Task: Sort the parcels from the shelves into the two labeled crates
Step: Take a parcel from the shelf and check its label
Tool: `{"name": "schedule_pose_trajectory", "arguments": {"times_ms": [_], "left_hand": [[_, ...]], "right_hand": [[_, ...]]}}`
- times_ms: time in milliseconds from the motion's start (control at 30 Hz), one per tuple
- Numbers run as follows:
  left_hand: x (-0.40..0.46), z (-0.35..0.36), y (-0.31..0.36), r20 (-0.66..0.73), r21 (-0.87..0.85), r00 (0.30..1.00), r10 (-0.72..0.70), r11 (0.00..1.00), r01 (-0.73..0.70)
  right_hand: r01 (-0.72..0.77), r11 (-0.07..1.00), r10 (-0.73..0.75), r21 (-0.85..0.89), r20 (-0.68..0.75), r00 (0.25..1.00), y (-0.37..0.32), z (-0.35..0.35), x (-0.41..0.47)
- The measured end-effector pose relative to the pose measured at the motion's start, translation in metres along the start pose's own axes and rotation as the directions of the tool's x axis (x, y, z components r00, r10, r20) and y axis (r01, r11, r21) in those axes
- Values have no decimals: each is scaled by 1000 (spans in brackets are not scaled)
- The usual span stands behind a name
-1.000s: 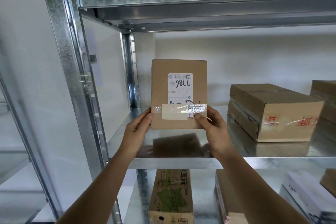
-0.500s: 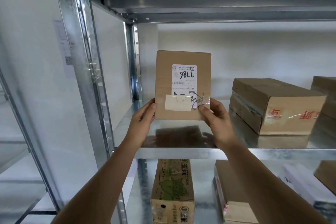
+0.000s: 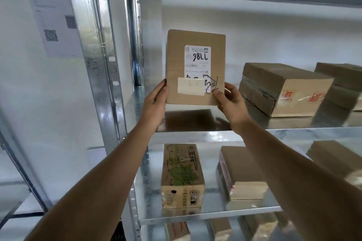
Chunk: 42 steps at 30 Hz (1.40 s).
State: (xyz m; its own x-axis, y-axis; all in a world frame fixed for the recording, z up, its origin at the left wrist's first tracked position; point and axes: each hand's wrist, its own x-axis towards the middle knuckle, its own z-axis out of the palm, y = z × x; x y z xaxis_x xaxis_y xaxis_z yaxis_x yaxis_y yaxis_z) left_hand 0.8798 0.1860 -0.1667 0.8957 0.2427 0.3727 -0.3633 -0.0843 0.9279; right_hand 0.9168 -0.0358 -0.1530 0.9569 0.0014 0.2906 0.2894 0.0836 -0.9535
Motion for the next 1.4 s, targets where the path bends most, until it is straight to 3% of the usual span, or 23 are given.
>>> {"name": "schedule_pose_trajectory", "arguments": {"times_ms": [467, 833, 1100, 1400], "left_hand": [[-129, 0, 64, 18, -14, 999, -39, 999, 39], [-298, -30, 91, -3, -27, 986, -169, 985, 169], [-360, -90, 101, -44, -21, 971, -235, 972, 235], [-382, -208, 77, -102, -19, 932, -347, 938, 347]], "right_hand": [[109, 988, -112, -110, -20, 994, -51, -21, -142], [-15, 998, 14, -66, -16, 1000, -42, -27, -295], [-23, 991, 27, -132, 32, 999, -37, 23, -360], [-55, 974, 68, -221, 55, 996, -14, 134, -401]]}}
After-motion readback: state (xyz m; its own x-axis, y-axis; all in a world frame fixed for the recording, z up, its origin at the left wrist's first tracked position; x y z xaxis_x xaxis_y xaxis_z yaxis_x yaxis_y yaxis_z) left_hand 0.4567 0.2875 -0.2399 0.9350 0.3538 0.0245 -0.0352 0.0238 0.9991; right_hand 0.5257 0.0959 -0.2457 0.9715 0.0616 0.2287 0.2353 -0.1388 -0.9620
